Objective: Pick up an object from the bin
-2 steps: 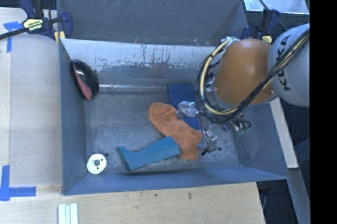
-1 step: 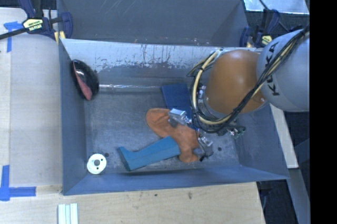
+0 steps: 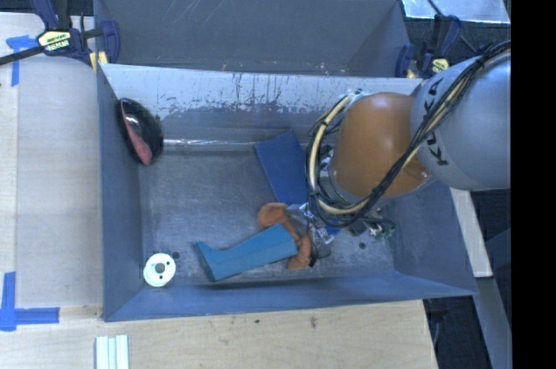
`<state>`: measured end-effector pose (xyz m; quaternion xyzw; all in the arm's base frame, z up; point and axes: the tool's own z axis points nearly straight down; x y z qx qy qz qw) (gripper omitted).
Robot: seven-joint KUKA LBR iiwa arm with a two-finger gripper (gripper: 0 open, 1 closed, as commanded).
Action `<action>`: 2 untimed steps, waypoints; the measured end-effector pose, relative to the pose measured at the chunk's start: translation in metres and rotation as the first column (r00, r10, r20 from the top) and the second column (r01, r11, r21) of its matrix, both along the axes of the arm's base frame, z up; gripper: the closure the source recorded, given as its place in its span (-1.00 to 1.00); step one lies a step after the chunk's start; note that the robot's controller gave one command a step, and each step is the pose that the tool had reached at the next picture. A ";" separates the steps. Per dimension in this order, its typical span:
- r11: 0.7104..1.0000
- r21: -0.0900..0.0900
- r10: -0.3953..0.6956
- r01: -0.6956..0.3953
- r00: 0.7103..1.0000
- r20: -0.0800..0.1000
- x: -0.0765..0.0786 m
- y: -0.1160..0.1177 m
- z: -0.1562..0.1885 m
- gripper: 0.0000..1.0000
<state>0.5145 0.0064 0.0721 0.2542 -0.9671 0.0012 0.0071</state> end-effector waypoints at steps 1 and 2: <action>1.000 0.000 0.000 0.000 1.000 0.000 0.000 0.000 0.000 1.00; 1.000 0.001 -0.001 0.001 1.000 0.001 -0.001 0.000 0.003 1.00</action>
Offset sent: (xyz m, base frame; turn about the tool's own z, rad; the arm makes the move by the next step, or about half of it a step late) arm 0.0000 0.0000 0.0193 0.0000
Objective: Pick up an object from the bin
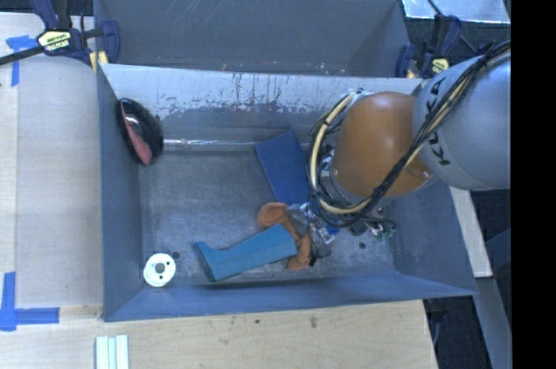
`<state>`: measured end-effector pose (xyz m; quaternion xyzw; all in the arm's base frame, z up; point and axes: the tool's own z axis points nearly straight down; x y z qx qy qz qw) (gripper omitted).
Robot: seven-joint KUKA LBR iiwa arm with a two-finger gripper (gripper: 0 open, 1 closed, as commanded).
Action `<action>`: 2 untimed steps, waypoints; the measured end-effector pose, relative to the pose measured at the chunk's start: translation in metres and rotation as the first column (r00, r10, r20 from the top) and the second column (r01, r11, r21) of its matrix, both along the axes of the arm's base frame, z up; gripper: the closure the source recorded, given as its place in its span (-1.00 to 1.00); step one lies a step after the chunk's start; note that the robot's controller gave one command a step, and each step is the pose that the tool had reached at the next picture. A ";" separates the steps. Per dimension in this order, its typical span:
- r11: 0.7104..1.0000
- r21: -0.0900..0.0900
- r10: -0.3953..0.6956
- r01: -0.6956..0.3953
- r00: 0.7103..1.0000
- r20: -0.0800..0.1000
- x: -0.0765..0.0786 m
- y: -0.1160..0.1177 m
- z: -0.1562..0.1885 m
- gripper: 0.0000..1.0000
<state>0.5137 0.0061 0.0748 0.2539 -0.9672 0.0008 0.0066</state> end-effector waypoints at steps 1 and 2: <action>1.000 0.002 -0.001 0.001 1.000 0.001 -0.001 0.000 0.004 1.00; 1.000 0.003 -0.001 0.001 1.000 -0.002 -0.003 0.000 0.008 1.00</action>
Offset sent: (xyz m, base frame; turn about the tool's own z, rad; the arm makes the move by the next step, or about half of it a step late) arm 0.0000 -0.0001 0.0484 0.0000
